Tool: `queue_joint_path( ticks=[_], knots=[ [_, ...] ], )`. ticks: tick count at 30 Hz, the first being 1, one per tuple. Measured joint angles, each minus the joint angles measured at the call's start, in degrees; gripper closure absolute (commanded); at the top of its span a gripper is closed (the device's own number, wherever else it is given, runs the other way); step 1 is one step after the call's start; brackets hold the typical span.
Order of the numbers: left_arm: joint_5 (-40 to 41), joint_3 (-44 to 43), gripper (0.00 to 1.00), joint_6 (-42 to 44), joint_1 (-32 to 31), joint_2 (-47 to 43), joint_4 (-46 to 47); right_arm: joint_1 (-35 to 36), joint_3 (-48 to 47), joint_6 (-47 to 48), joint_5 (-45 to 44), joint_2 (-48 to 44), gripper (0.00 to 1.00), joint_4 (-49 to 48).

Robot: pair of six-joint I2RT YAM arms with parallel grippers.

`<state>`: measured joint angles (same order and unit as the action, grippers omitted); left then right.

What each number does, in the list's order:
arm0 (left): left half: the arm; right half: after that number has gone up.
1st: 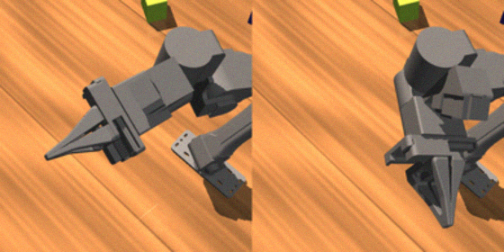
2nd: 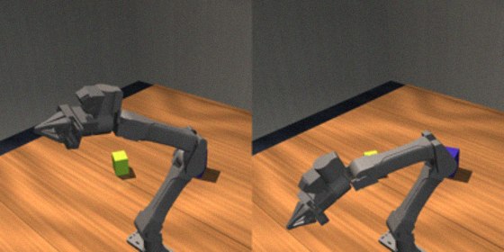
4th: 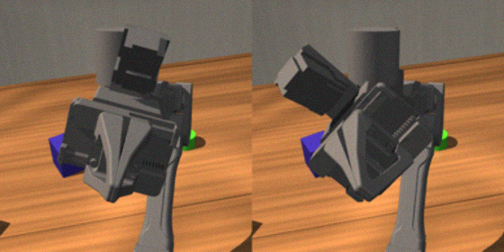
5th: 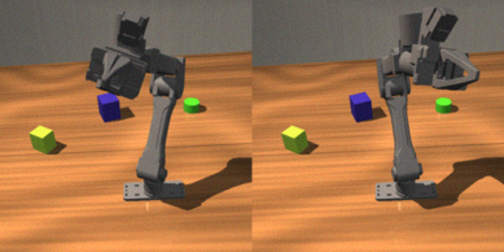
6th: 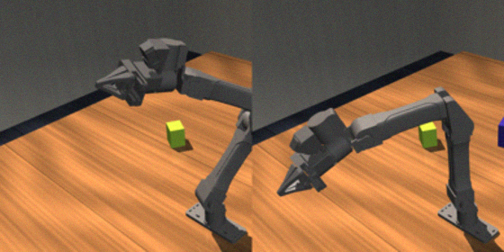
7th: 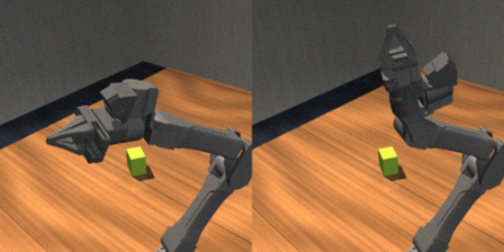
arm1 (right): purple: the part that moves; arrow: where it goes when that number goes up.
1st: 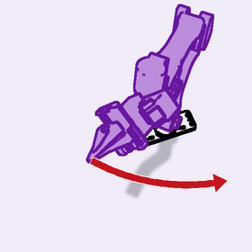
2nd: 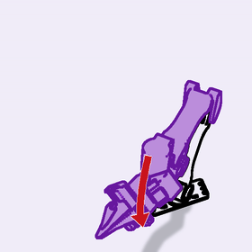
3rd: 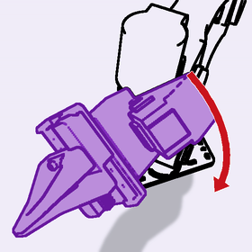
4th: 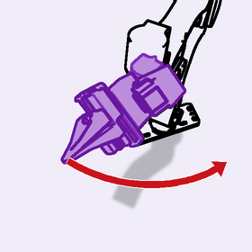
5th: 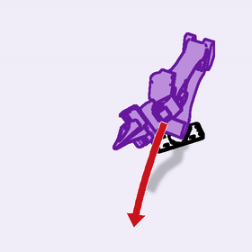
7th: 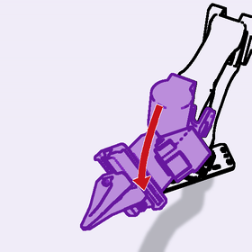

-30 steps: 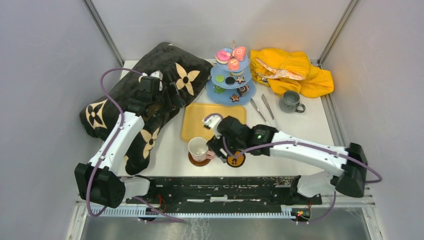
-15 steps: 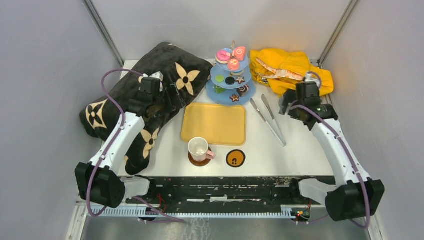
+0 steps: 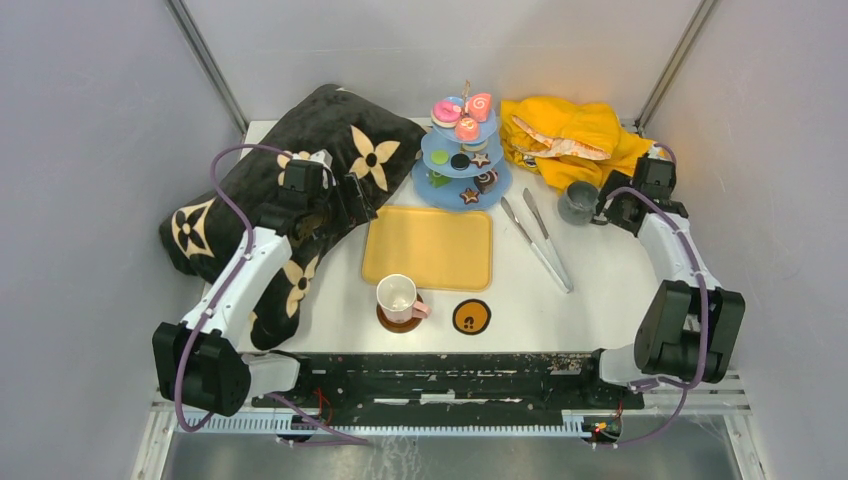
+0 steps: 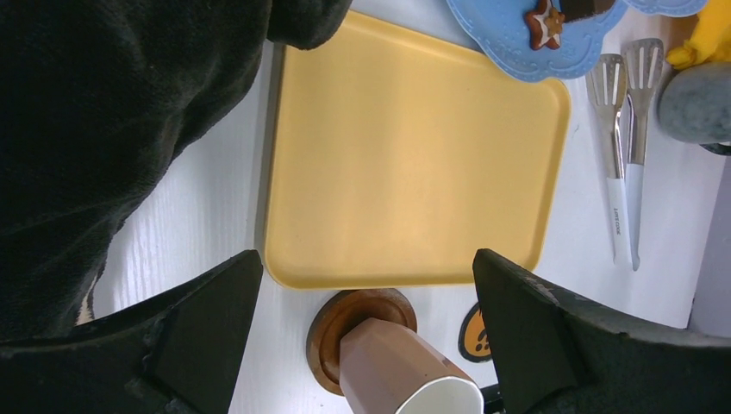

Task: Serve the afternoon tea

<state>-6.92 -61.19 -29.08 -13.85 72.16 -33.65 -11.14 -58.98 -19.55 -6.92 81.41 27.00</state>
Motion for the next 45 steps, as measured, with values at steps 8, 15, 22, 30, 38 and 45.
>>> queue_joint_path(
  ticks=[8,15,22,30,38,45],
  knots=[
    [-1.01,0.63,0.01,0.02,0.00,-0.98,-0.09,-7.06,0.13,3.30,14.60,7.28,0.12,-13.94],
    [-1.16,0.68,0.01,0.02,0.00,-1.75,-0.24,-9.60,-1.05,2.03,26.38,14.10,0.11,-17.88],
    [-1.18,0.68,0.01,0.02,0.00,-1.84,-0.28,-9.27,3.56,-1.77,33.16,11.76,0.11,-23.54],
    [-1.25,0.61,0.01,0.07,0.00,-1.81,-0.37,-5.79,6.10,-1.38,33.64,8.17,0.12,-18.99],
    [-1.22,0.59,0.01,0.07,0.00,-1.81,-0.50,2.40,4.79,4.02,22.80,5.70,0.23,-10.03],
    [-1.20,0.59,0.01,0.07,0.00,-2.16,-0.52,5.49,2.51,6.51,13.64,6.88,0.49,-4.76]
  ],
)
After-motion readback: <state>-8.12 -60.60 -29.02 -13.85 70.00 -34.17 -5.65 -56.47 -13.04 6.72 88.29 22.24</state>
